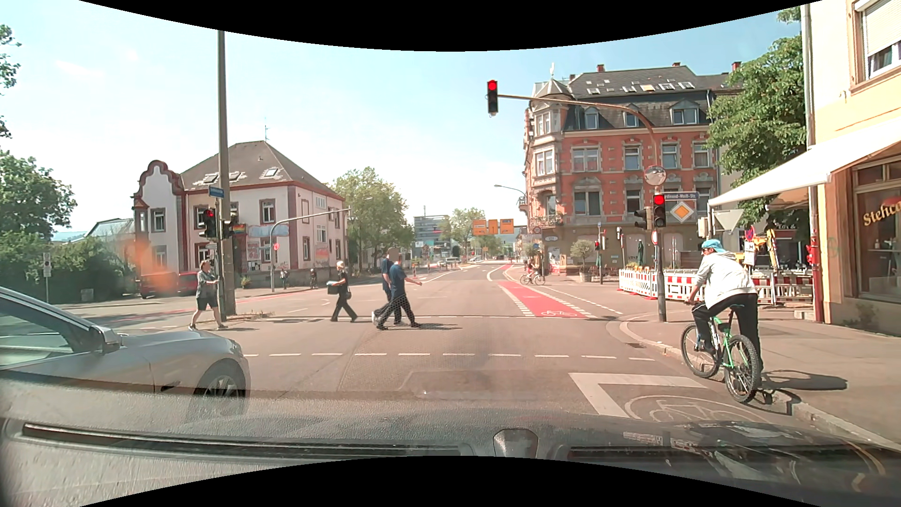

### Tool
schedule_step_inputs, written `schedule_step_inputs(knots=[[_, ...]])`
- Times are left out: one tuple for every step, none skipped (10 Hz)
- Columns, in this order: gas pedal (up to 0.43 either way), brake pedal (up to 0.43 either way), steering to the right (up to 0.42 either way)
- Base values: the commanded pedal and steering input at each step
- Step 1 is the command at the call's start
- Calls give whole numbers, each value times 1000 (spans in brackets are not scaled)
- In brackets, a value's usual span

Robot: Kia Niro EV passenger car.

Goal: Follow the waypoints while adhering to traffic rules and regulations

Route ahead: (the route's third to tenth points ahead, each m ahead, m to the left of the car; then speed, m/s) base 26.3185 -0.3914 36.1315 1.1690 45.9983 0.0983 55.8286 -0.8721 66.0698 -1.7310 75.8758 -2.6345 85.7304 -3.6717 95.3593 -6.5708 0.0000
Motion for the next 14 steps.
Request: schedule_step_inputs(knots=[[0, 287, 8], [0, 287, 8], [0, 287, 8], [0, 287, 8], [0, 287, 8], [0, 287, 8], [0, 287, 8], [0, 287, 8], [0, 287, 8], [0, 287, 8], [0, 287, 8], [0, 287, 8], [0, 287, 8], [0, 287, 8]])
